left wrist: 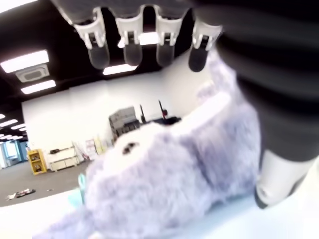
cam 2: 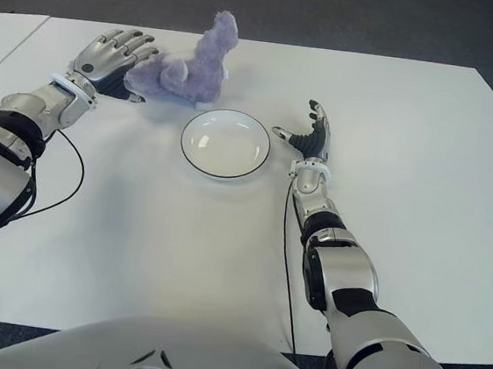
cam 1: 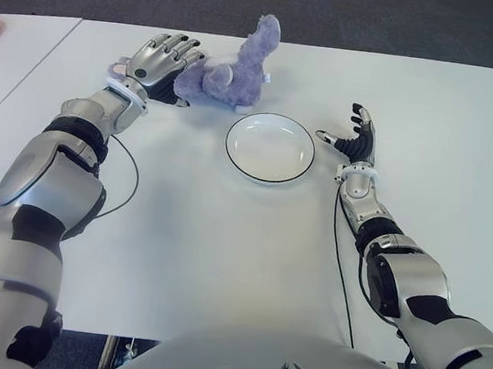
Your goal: Put the doll into the plate.
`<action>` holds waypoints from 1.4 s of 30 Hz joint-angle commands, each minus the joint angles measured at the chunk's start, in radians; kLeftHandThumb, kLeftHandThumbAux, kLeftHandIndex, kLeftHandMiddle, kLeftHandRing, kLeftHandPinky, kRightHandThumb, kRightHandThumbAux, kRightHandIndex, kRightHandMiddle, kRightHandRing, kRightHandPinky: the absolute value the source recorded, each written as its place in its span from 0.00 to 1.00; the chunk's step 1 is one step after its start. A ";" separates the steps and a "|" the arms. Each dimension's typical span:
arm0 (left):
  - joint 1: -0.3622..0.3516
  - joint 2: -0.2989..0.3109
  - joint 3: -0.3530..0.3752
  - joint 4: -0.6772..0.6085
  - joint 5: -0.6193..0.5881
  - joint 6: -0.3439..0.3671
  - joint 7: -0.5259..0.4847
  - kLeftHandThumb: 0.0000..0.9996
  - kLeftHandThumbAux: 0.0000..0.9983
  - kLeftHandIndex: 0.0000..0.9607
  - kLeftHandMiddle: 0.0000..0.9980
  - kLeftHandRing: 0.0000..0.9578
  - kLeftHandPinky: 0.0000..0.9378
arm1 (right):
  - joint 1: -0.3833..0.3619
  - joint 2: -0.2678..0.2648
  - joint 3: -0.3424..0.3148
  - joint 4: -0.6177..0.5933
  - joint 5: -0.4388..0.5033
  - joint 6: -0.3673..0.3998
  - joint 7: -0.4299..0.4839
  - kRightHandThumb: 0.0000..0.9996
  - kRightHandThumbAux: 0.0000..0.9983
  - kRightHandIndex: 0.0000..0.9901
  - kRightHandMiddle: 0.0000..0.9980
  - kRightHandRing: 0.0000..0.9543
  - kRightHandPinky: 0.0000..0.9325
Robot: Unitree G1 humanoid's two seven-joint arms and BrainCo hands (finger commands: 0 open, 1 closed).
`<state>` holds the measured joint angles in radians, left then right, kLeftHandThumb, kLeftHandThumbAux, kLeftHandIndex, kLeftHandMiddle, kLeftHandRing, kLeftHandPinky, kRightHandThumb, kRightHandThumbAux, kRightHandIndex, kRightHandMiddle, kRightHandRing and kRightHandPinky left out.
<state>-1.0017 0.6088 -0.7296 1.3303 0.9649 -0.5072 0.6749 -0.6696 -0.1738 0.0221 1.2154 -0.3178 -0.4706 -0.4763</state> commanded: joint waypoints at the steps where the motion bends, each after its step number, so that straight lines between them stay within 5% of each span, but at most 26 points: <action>1: -0.015 -0.019 -0.073 0.028 0.071 -0.002 -0.066 0.00 0.72 0.12 0.00 0.00 0.00 | 0.214 0.101 0.028 0.155 -0.020 0.155 0.020 0.00 0.82 0.13 0.15 0.16 0.18; 20: 0.002 -0.149 -0.019 0.051 -0.026 0.043 -0.208 0.00 0.77 0.12 0.00 0.00 0.00 | 0.210 0.103 0.027 0.155 -0.014 0.165 0.026 0.00 0.87 0.15 0.15 0.15 0.18; 42: 0.014 -0.214 0.075 0.050 -0.122 0.044 -0.205 0.00 0.74 0.13 0.00 0.00 0.00 | 0.207 0.100 0.025 0.155 -0.012 0.178 0.020 0.00 0.88 0.15 0.16 0.17 0.19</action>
<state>-1.0073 0.4222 -0.6788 1.3673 0.8662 -0.4679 0.4969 -0.6766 -0.1686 0.0268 1.2155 -0.3176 -0.4428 -0.4810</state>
